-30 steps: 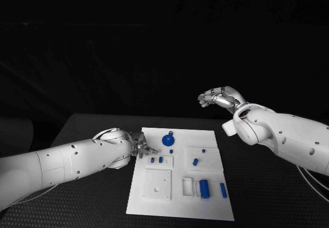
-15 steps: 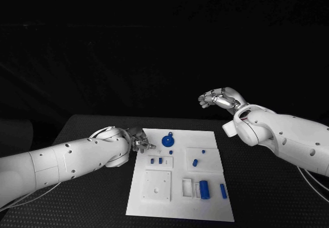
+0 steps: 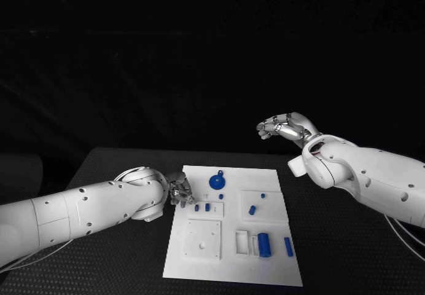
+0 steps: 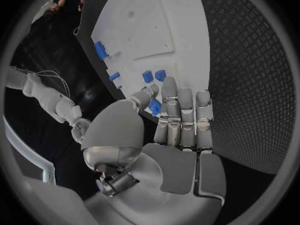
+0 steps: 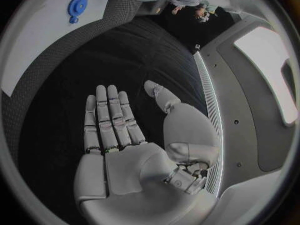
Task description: Assemble the parts on the task board
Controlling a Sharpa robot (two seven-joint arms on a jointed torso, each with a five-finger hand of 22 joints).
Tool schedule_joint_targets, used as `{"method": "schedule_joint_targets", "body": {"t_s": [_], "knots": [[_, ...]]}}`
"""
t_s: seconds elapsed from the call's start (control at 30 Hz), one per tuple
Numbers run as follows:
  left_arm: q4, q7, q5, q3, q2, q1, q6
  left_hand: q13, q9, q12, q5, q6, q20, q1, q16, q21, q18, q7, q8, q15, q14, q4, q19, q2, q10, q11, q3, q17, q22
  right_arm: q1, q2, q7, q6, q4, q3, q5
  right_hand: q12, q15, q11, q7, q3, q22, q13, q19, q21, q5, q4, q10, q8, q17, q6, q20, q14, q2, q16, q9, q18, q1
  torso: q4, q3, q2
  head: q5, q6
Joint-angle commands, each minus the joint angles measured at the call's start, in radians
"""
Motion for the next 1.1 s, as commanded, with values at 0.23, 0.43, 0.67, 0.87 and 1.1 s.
{"method": "schedule_joint_targets", "body": {"t_s": [0.23,0.43,0.67,0.87,1.1], "knots": [[-0.003,0.027,0.035,-0.01,0.008,-0.007,0.054,-0.003,-0.013,-0.01,-0.01,0.004,-0.084,0.001,-0.004,-0.007,-0.008,0.002,-0.02,0.006,-0.003,-0.03,-0.009,0.04,-0.006,0.001,-0.007,-0.002,0.017,-0.001,0.001,0.006,0.006,0.0,0.0,0.0,-0.006,0.004,0.0,0.006,0.002,0.002,0.0,-0.007,-0.003,0.007,0.002,0.01,0.004,-0.002,-0.003,0.002,0.001,-0.007,-0.002,-0.001,0.008,0.001,0.0004,-0.0009,0.0,0.0,-0.003],[-0.018,0.032,0.043,-0.015,0.014,-0.016,0.049,-0.005,-0.018,-0.013,-0.009,0.002,-0.082,0.006,-0.005,-0.009,-0.009,0.005,-0.029,0.008,-0.005,-0.046,-0.01,0.054,-0.008,0.003,-0.005,-0.003,0.016,-0.001,0.001,0.006,0.006,-0.001,0.0,0.0,-0.007,0.004,0.0,0.006,0.002,0.002,0.0,-0.007,-0.003,0.007,0.002,0.01,0.004,-0.002,-0.003,0.002,0.001,-0.007,-0.002,-0.001,0.008,0.002,-0.0002,-0.0011,0.0,-0.001,-0.005],[-0.025,0.032,0.044,-0.015,0.017,-0.018,0.048,-0.005,-0.021,-0.014,-0.008,-0.001,-0.081,0.002,-0.005,-0.01,-0.01,0.007,-0.034,0.009,-0.005,-0.048,-0.009,0.064,-0.009,0.005,-0.005,-0.003,0.016,-0.002,0.001,0.006,0.005,-0.001,0.0,0.0,-0.007,0.004,0.0,0.006,0.002,0.002,0.0,-0.007,-0.004,0.007,0.002,0.01,0.004,-0.002,-0.003,0.002,0.001,-0.007,-0.002,-0.001,0.008,0.002,-0.0002,-0.0001,0.0,-0.003,-0.006],[-0.036,0.037,0.044,-0.015,0.023,-0.018,0.031,-0.005,-0.022,-0.014,-0.008,0.001,-0.081,0.001,-0.004,-0.01,-0.01,0.007,-0.036,0.009,-0.004,-0.05,-0.008,0.076,-0.008,0.005,-0.003,-0.003,0.016,-0.002,0.001,0.006,0.005,-0.001,0.0,0.0,-0.007,0.004,0.0,0.006,0.002,0.002,0.0,-0.007,-0.004,0.007,0.003,0.01,0.004,-0.002,-0.003,0.002,0.001,-0.007,-0.002,-0.001,0.008,0.002,-0.0005,0.0005,0.0,-0.002,-0.006],[-0.046,0.033,0.042,-0.015,0.033,-0.018,0.013,-0.005,-0.024,-0.015,-0.008,0.0,-0.081,-0.005,-0.004,-0.011,-0.01,0.008,-0.04,0.009,-0.004,-0.047,-0.008,0.092,-0.009,0.005,-0.003,-0.003,0.016,-0.002,0.001,0.006,0.005,0.0,0.0,0.0,-0.008,0.004,0.0,0.006,0.003,0.002,0.0,-0.007,-0.004,0.007,0.003,0.011,0.004,-0.002,-0.003,0.002,0.001,-0.007,-0.002,-0.001,0.008,0.002,-0.0005,0.0003,0.0,-0.002,-0.008]]}}
